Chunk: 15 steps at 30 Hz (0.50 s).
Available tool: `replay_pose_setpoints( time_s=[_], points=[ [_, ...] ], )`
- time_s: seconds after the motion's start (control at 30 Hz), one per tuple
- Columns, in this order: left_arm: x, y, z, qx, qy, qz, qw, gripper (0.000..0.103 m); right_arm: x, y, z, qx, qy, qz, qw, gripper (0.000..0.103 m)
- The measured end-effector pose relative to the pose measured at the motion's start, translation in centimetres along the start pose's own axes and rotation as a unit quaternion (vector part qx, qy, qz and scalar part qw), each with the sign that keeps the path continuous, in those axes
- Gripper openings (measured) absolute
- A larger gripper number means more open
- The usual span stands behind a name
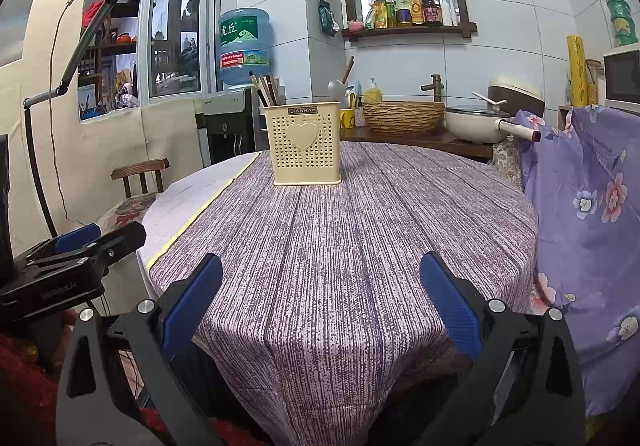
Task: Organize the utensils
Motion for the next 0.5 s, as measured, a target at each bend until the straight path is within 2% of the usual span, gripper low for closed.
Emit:
replay_pose_setpoints(
  time_s=[0.5],
  points=[
    [-0.05,-0.05,0.05,0.004,-0.002,-0.002,1.0,0.098,0.0,0.02,0.22,0.002,-0.003,-0.001,1.0,0.098]
  ],
)
Point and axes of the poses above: each gripper's, at about its wrist camera, not at the fingertips, and z roughly the way its jaws point, y to its right, x to its top, the point moved 3 cm from there along z, roughly the way its jaws point, and after that the axes turned 13 degrees about -y, right-handed, at the moved point
